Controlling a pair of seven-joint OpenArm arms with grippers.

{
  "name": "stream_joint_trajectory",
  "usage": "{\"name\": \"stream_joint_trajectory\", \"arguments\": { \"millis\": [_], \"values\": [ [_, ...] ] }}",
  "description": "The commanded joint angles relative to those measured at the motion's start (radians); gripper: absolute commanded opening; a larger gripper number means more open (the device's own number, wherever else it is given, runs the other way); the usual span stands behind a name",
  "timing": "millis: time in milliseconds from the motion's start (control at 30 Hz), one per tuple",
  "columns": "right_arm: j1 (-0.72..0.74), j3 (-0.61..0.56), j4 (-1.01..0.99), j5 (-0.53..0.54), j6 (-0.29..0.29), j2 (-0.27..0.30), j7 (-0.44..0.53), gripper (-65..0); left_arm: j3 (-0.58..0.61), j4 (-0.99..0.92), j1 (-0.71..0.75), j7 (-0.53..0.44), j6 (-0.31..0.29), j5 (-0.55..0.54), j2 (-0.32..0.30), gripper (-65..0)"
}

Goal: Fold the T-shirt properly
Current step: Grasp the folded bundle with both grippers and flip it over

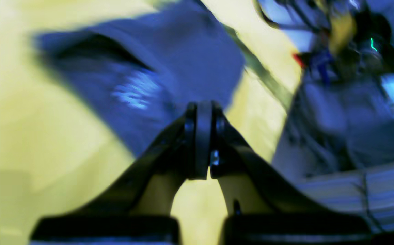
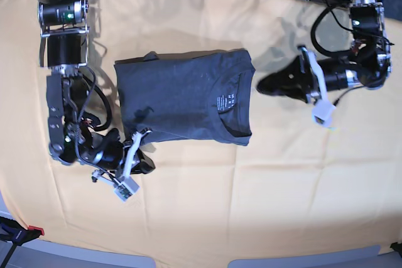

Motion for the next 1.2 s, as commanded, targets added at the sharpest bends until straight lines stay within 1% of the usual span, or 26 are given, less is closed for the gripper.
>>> {"name": "stream_joint_trajectory", "arguments": {
  "millis": [0, 167, 300, 433, 500, 600, 733, 833, 967, 1067, 1167],
  "values": [
    [0.049, -0.017, -0.015, 0.002, 0.005, 0.018, 0.020, -65.0, 0.034, 0.040, -0.018, -0.017, -0.008, -0.006, -0.013, -65.0],
    [0.127, -0.177, -0.175, -0.005, 0.005, 0.057, -0.012, -65.0, 0.256, 0.077, -0.019, -0.077, -0.008, 0.208, -0.011, -65.0],
    [0.134, -0.259, -0.214, -0.094, 0.005, 0.085, 0.023, -65.0, 0.393, 0.077, -0.019, -0.140, -0.008, 0.372, -0.010, -65.0],
    [0.130, -0.277, -0.214, -0.090, 0.005, 0.116, 0.018, -65.0, 0.462, 0.077, -0.019, -0.261, -0.008, 0.592, -0.010, -65.0],
    [0.128, -0.277, -0.214, -0.058, 0.005, 0.132, 0.009, -65.0, 0.476, 0.074, -0.019, -0.317, -0.008, 0.690, -0.011, -65.0],
    [0.125, -0.277, -0.214, 0.008, 0.005, 0.145, -0.036, -65.0, 0.477, 0.042, -0.027, -0.426, -0.008, 0.825, -0.011, -65.0],
    [0.123, -0.277, -0.211, 0.123, 0.005, 0.160, -0.096, -65.0, 0.478, -0.045, -0.071, -0.528, 0.003, 0.904, -0.010, -65.0],
    [0.114, -0.277, -0.210, 0.193, 0.005, 0.174, -0.111, -65.0, 0.478, -0.143, -0.128, -0.566, 0.003, 0.946, 0.003, -65.0],
    [0.056, -0.276, -0.180, 0.197, 0.005, 0.192, -0.111, -65.0, 0.478, -0.303, -0.206, -0.605, 0.005, 0.953, 0.043, -65.0],
    [-0.008, -0.275, -0.123, 0.198, 0.005, 0.214, -0.110, -65.0, 0.483, -0.422, -0.280, -0.673, 0.003, 0.999, 0.081, -65.0],
    [-0.089, -0.275, -0.030, 0.198, 0.004, 0.248, -0.110, -65.0, 0.504, -0.518, -0.360, -0.694, 0.003, 1.044, 0.116, -65.0]
  ]
}}
